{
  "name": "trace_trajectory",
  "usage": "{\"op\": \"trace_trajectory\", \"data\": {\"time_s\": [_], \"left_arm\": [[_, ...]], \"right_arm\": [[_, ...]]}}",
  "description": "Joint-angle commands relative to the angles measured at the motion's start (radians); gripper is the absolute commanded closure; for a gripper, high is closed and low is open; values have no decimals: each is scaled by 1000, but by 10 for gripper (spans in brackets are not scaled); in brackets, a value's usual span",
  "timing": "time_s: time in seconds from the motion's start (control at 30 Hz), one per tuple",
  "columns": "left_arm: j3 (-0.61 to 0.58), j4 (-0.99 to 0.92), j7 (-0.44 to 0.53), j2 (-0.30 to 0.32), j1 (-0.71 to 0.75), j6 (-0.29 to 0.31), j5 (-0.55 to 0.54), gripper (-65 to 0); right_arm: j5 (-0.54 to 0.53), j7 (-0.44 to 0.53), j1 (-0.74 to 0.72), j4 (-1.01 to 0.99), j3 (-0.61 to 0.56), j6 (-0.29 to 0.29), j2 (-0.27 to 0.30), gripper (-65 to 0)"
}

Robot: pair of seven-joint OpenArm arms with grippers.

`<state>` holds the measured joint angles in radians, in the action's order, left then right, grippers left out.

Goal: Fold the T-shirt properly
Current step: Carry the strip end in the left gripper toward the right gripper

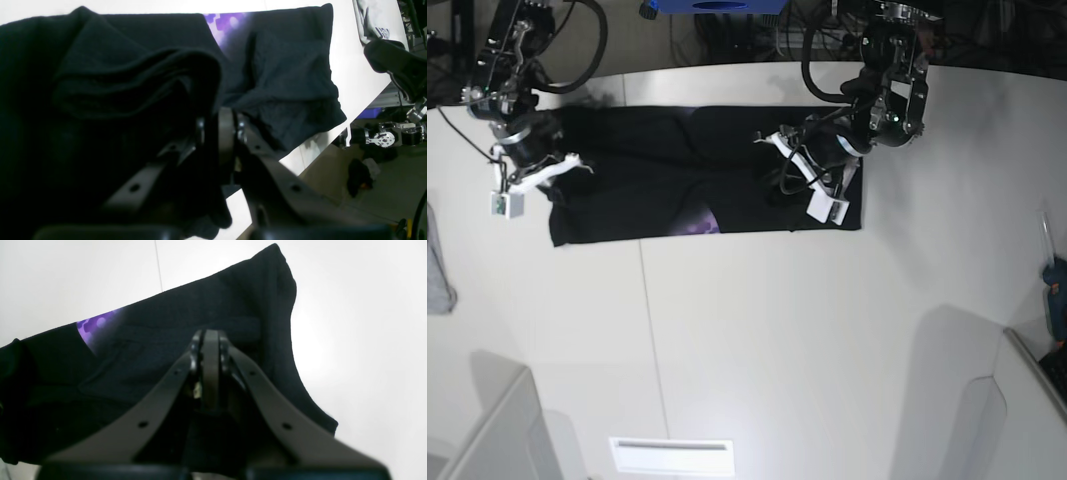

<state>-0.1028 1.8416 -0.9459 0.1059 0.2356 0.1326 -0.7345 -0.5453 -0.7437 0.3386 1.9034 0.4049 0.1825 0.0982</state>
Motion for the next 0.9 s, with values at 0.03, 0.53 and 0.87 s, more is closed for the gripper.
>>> {"op": "trace_trajectory", "data": {"time_s": [0.03, 0.53, 0.87], "left_arm": [[-1, 16, 17, -1, -8, 6, -18, 0], [-1, 16, 17, 1, -8, 6, -18, -247], [-108, 16, 17, 8, -31, 6, -18, -441]], "right_arm": [[-11, 23, -6, 18, 2, 1, 10, 0], [-11, 23, -8, 18, 2, 1, 10, 0], [-11, 23, -6, 18, 4, 1, 10, 0]]}}
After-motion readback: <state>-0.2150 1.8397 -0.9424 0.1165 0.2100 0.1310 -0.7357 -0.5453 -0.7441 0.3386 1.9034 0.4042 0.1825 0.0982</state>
